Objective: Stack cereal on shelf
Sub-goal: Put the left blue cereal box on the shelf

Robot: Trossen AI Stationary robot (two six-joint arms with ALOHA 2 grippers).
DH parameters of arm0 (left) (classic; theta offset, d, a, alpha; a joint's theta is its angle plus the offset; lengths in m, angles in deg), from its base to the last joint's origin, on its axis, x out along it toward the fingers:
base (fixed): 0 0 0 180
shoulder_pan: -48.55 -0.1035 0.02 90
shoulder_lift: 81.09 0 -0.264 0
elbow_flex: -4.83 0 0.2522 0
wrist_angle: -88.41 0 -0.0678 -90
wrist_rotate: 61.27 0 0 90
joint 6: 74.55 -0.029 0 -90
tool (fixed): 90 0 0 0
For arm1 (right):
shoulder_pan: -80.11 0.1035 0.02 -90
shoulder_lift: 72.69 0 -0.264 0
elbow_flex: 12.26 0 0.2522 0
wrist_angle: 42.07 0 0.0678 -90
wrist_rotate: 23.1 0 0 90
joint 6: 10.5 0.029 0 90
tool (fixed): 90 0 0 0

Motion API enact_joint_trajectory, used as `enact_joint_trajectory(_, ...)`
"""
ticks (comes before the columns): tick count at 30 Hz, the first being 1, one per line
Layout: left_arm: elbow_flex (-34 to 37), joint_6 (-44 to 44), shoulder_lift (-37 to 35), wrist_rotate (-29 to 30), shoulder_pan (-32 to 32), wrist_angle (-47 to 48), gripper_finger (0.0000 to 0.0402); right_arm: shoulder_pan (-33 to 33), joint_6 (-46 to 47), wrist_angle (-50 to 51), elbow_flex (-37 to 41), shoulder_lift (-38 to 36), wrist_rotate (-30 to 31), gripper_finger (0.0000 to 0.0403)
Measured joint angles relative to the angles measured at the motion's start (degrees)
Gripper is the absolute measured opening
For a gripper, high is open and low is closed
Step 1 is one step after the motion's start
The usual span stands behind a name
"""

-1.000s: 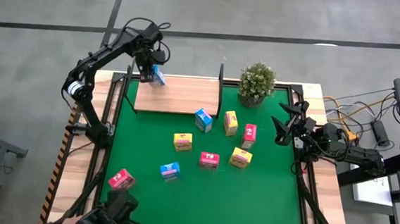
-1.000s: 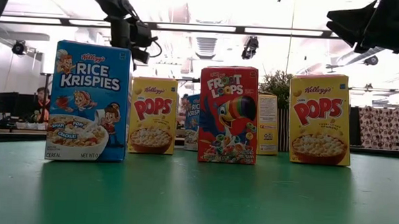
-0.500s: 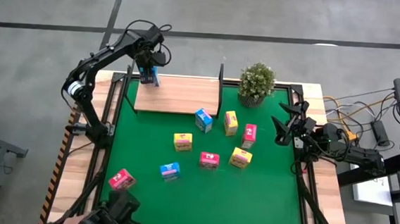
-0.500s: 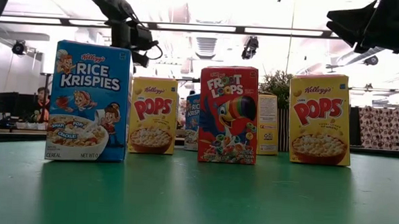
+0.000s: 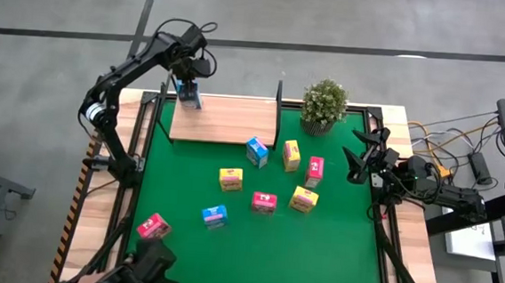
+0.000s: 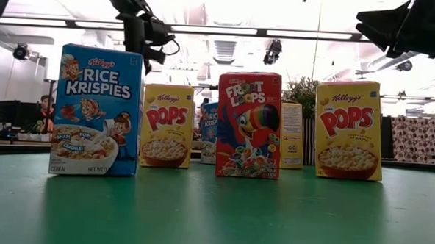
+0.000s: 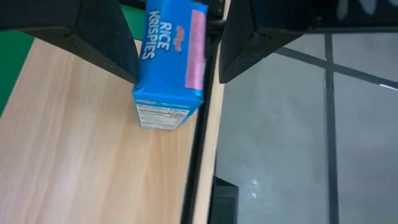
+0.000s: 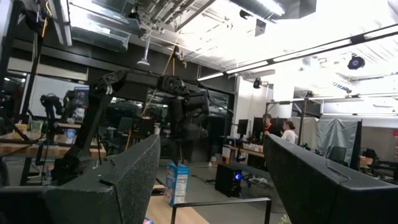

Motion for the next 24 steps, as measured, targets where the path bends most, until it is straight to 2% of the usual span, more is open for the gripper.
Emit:
enact_joint_trajectory(7, -5.3, 4.3, 0.0, 0.0, 0.4, 3.2, 0.0201, 0.0, 0.0, 0.0, 0.0, 0.0, 0.0, 0.0274)
enact_joint_trajectory(10, -6.0, 4.6, 0.0, 0.1, 0.5, 4.9, 0.0189, 0.0, 0.0, 0.0, 0.0, 0.0, 0.0, 0.0274)
enact_joint_trajectory(15, -3.9, 4.1, 0.0, 3.4, 0.5, 7.8, 0.0126, 0.0, -0.1, 0.0, 0.0, 0.0, 0.0, 0.0274)
enact_joint_trajectory(20, -1.6, 3.4, 0.0, 3.5, 0.5, 7.8, 0.0048, 0.0, -0.2, 0.0, 0.0, 0.0, 0.0, 0.0274)
enact_joint_trajectory(24, -1.6, 3.3, 0.0, 3.5, 0.4, 7.1, 0.0007, 0.0, -0.1, 0.0, 0.0, 0.0, 0.0, 0.0274)
